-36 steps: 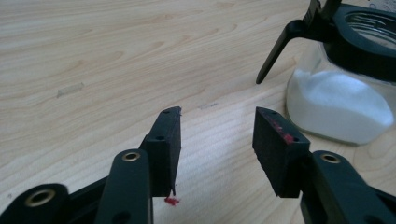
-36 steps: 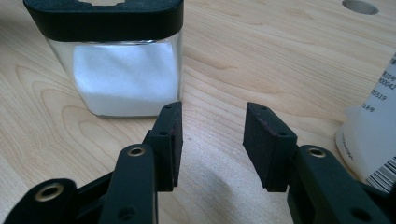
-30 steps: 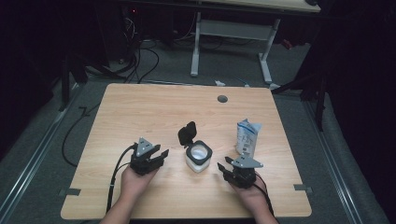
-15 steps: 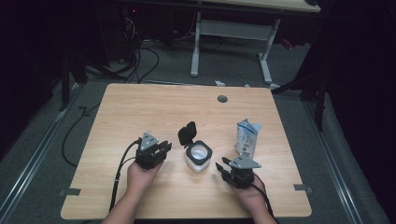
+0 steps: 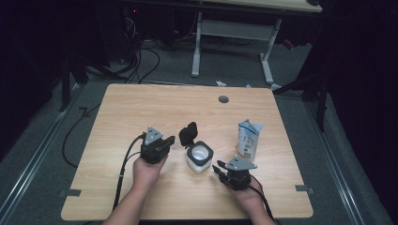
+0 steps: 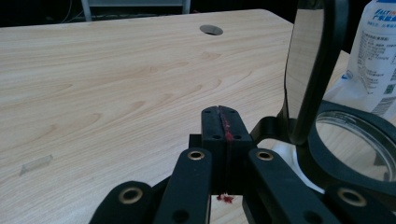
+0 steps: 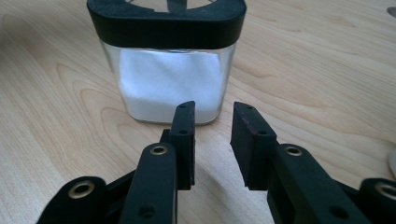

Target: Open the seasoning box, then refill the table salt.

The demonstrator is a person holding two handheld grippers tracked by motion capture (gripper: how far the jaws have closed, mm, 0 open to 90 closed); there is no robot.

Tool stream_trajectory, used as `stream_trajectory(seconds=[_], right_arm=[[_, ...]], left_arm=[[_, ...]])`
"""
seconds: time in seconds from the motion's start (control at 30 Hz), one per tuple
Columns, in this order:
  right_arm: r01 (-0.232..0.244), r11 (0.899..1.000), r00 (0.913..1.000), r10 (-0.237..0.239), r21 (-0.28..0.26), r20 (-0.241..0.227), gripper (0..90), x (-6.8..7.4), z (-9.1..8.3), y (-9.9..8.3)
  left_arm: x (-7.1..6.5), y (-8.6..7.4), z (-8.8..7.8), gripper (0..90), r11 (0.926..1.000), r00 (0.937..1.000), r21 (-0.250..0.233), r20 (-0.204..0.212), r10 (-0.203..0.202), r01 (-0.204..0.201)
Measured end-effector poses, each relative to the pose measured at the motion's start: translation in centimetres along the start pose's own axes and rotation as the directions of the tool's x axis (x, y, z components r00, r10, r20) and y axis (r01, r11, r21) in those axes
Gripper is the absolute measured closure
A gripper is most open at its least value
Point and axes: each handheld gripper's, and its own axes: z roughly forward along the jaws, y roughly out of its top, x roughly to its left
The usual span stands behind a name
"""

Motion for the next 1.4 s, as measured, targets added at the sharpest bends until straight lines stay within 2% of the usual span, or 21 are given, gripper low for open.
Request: stream_trajectory(seconds=[0.17,0.3,0.6,0.93,1.17,1.4], right_arm=[[-0.001,1.000,0.9999,0.001,0.003,-0.015,69.2,0.2,0.1,0.0],[0.012,1.000,0.9999,-0.012,-0.002,-0.009,70.4,0.3,0.0,0.0],[0.016,1.000,0.9997,-0.017,-0.027,-0.020,89.9,0.4,-0.3,0.1],[0.023,0.999,0.9993,-0.024,-0.041,-0.027,90.0,0.7,-0.4,0.4],[0.028,0.999,0.9989,-0.029,-0.032,-0.036,90.0,1.1,-0.1,0.5],[0.035,0.999,0.9991,-0.035,-0.034,-0.024,90.0,1.2,0.1,0.7]], left_arm=[[0.0,0.7,0.5,89.6,1.0000,1.0000,-0.007,0.004,-0.004,0.004],[-0.1,1.1,0.7,89.6,0.9998,0.9999,-0.017,0.010,-0.005,0.005],[-0.6,1.8,0.9,89.7,0.9998,0.9997,-0.021,0.026,-0.002,0.002],[-1.2,2.0,0.8,89.8,0.9995,0.9988,-0.030,0.050,-0.006,0.007],[-1.3,2.0,0.7,89.8,0.9994,0.9986,-0.033,0.053,-0.005,0.007],[-1.5,1.8,0.7,89.8,0.9994,0.9982,-0.033,0.059,-0.009,0.011]])
